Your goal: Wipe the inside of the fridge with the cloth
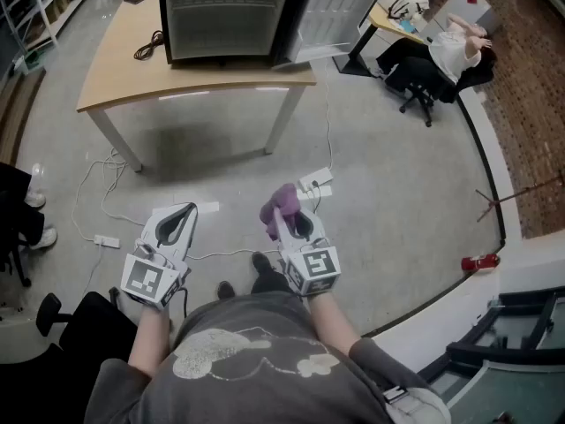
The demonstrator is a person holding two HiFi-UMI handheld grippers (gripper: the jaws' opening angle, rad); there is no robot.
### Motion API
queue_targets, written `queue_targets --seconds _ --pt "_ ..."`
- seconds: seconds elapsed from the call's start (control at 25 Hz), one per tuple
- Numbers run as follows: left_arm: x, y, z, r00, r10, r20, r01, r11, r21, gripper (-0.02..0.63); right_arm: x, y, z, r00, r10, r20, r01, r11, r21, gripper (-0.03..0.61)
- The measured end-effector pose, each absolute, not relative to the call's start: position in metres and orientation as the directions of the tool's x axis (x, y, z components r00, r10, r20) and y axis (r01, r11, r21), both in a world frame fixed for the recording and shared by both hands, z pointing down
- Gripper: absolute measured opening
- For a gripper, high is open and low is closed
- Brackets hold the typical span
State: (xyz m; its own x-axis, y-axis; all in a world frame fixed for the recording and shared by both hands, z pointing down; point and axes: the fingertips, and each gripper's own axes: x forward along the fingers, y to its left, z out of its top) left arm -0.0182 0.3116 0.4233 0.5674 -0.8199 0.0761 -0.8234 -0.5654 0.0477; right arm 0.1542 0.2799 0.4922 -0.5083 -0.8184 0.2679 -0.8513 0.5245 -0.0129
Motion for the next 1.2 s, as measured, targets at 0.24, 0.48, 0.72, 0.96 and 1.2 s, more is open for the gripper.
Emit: queue_targets --seconds 0.24,0.48,0.72,0.96,1.2 --pt "-0.023 0.307 0.413 0.556 -0.828 0.069 -0.831 -0.556 0.021 0.018 0.141 0.274 0.484 -0.528 -0.820 0.221 -0.842 0.540 -0.006 0.074" --pt "-0.031 0.307 0.406 0.528 -0.847 0.058 -0.849 -0.529 0.010 0.017 0.125 0.275 0.478 -0.543 -0.810 0.222 -0.829 0.559 0.008 0.074" --pt "-0.044 0.303 0.407 0.520 -0.853 0.041 -0.854 -0.520 0.019 0.017 0.111 0.275 0.471 -0.555 -0.809 0.196 -0.824 0.567 0.006 0.074" --pt "-0.040 0.279 0.399 0.522 -0.852 0.035 -0.853 -0.522 0.013 0.017 0.110 0.253 0.464 -0.591 -0.795 0.135 -0.802 0.597 0.010 0.075" --pt "-0.042 0.233 0.399 0.501 -0.865 0.022 -0.866 -0.501 0.008 0.017 0.104 0.194 0.481 -0.618 -0.775 0.134 -0.784 0.620 -0.031 0.075"
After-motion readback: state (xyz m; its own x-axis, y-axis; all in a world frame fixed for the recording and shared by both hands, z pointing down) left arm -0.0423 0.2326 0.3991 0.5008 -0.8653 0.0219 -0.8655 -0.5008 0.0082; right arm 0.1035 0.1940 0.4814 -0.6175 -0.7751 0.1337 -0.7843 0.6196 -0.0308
